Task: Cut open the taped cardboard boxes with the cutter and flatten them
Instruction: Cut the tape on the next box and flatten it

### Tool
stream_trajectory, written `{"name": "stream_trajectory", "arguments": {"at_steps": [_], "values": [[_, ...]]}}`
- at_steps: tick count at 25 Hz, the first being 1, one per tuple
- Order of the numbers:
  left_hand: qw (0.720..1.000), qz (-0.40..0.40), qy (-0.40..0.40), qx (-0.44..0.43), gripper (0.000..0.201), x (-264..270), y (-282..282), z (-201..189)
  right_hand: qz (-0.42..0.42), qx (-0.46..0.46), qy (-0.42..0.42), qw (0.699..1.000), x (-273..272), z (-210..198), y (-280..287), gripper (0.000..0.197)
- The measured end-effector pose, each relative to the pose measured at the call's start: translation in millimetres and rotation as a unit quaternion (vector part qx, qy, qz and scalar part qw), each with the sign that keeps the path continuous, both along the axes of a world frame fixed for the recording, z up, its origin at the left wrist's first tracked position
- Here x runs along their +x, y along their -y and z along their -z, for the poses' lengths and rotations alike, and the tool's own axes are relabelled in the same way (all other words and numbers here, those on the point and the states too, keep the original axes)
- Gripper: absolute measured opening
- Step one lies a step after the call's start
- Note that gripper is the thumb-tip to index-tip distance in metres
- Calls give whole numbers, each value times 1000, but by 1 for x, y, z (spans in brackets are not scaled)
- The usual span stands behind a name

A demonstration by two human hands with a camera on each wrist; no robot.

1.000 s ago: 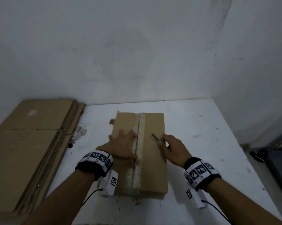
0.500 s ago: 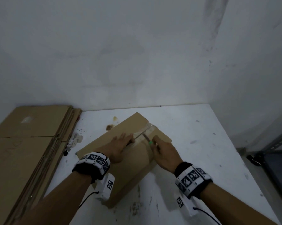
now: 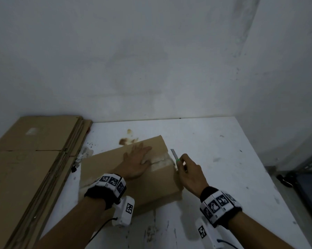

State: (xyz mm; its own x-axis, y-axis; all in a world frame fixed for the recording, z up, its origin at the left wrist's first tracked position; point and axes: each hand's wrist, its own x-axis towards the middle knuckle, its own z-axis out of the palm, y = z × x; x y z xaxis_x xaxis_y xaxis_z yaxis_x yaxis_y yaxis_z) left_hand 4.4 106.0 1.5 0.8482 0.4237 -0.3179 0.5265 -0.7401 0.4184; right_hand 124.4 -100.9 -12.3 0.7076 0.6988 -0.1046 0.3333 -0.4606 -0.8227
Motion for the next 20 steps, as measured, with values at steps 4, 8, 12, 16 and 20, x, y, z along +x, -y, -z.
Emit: {"name": "stream_trajectory", "arguments": {"at_steps": [4,8,12,16,20], "values": [[999,-6,-36,14,64,15,5,12,-18,1,-213,977,-14,-7,14,25],[999,-19,-14,46,67,22,11,18,48,10,-269,962,-4,-4,9,24],[998,-35,-16,51,69,31,14,16,94,28,-302,948,13,4,-11,21],[995,-31,-29,94,69,28,18,32,73,15,-298,952,14,8,-29,21],[995,-29,-24,95,69,27,19,36,57,11,-284,957,7,14,-32,23]]}}
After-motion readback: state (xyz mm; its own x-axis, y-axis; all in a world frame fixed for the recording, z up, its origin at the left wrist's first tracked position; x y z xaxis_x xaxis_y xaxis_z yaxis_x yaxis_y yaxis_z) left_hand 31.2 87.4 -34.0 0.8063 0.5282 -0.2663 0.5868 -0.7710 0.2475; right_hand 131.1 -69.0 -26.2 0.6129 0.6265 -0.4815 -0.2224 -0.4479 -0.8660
